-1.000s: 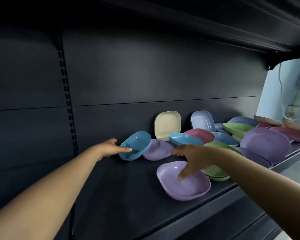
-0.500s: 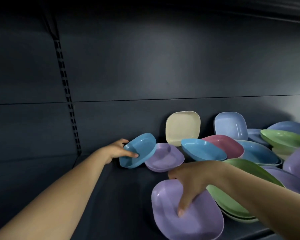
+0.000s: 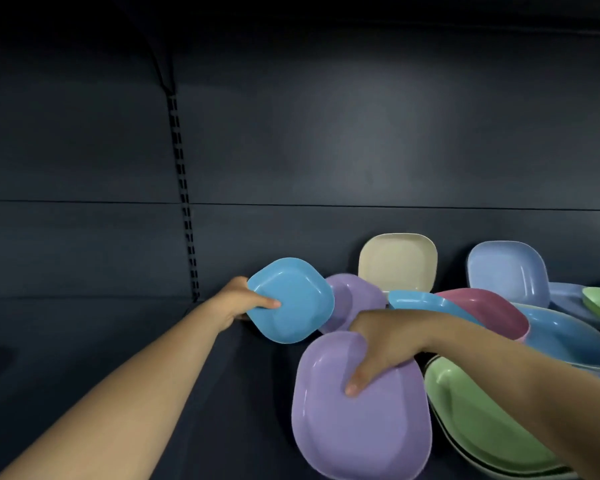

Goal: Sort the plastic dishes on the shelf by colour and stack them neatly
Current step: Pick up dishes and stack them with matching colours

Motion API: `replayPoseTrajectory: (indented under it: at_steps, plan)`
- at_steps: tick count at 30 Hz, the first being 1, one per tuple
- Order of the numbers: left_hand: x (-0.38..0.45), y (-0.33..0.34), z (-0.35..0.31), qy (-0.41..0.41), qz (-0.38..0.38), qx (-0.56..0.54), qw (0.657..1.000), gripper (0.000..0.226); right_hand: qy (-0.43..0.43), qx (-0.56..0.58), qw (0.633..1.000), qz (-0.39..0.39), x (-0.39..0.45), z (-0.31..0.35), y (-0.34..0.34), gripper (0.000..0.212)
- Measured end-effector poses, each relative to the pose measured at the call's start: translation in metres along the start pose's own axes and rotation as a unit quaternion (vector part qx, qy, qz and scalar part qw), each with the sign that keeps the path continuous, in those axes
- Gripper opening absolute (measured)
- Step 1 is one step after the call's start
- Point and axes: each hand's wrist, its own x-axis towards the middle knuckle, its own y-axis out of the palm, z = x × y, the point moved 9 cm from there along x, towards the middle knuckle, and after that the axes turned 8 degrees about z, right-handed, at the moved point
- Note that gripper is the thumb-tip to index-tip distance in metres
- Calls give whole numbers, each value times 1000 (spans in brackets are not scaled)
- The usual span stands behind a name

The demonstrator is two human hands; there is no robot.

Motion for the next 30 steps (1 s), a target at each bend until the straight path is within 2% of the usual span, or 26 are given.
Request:
replayPoseTrajectory:
  at_steps: [1,4,7,12,17,23,28,30]
  plan:
    - [-6,-7,0,-2,-11,-9,1000,34,-1,10,1000,-11,-1,1,-5,56]
    - [-27,-29,2,4,-38,-52,998,36,-25,78,996,-33,-6,11,-19,22]
    - [-55,-60,2,13,-69,-91,993,34,-54,146,986,-53,-9,32,-31,14]
    - [-121,-139,14,17,-130,-128,983,35,-84,220,965,-114,1,91,-51,25]
    - [-205,-230,45,17,-205,-151,967,39,-122,323,924,-164,19,178,-53,26]
    - [-305,-335,92,44,-275,-184,943,21,-150,436,859,-222,40,298,-39,33]
    - [-381,-414,140,58,-330,-194,922,24,-165,535,787,-257,63,393,-19,32]
    - [-410,-442,161,56,-354,-182,916,23,-170,559,772,-252,74,432,-9,33]
